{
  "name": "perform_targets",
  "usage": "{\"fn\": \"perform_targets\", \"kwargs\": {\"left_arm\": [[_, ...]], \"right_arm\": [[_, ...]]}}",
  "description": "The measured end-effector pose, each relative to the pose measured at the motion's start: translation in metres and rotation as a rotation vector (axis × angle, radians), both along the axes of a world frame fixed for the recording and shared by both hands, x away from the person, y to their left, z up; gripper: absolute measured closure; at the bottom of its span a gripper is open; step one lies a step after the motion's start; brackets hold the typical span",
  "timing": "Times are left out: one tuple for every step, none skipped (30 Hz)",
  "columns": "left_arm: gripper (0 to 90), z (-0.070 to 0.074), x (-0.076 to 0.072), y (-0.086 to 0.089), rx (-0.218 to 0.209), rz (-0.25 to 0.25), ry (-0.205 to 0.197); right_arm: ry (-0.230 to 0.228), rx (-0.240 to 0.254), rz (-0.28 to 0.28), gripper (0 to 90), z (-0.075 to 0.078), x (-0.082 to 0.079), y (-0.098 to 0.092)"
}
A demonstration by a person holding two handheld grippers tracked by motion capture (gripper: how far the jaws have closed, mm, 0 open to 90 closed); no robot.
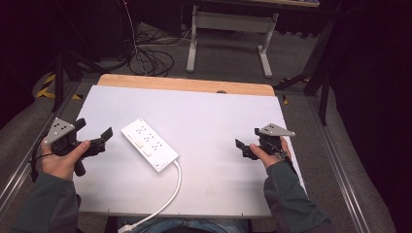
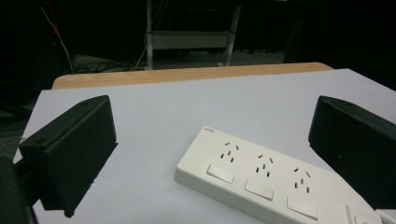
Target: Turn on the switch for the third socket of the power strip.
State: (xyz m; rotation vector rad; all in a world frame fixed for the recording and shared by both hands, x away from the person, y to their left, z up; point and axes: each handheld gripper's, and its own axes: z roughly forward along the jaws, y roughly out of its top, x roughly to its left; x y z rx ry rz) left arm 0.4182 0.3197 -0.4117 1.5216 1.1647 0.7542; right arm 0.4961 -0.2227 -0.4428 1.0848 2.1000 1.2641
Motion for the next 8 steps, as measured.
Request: {"fn": "perform_targets", "kwargs": {"left_arm": [[1.5, -0.0001, 0.0001, 0.0000, -0.001, -0.001, 0.001], [1.5, -0.0003, 0.0003, 0.0001, -0.001, -0.004, 0.002], [1.6, -0.0004, 0.0005, 0.0001, 0.000, -0.005, 0.003], [1.6, -0.0005, 0.0006, 0.0002, 0.002, -0.005, 0.002], [1.7, -0.0004, 0.0006, 0.0002, 0.001, -0.007, 0.003], [1.8, -0.0004, 0.0005, 0.0001, 0.001, -0.008, 0.002], [1.9, -0.0004, 0.0004, 0.0000, 0.000, -0.009, 0.002], [1.9, -0.0004, 0.0004, 0.0000, 0.000, -0.009, 0.003]], "right_arm": [[-0.001, -0.001, 0.002, 9.8, -0.0001, 0.0002, 0.0000], [-0.001, -0.001, 0.002, 9.9, -0.0001, 0.0002, 0.0001], [-0.002, -0.001, 0.003, 9.8, -0.0002, 0.0003, 0.0001], [0.001, -0.001, 0.001, 9.9, -0.0002, 0.0003, 0.0001], [0.001, -0.001, 0.000, 9.8, -0.0003, 0.0003, 0.0000], [0.001, -0.001, 0.001, 9.9, -0.0002, 0.0003, 0.0000], [-0.001, -0.001, 0.002, 9.8, -0.0001, 0.0003, -0.0001], [-0.001, 0.000, 0.000, 9.9, 0.0001, 0.0000, -0.0001]]}}
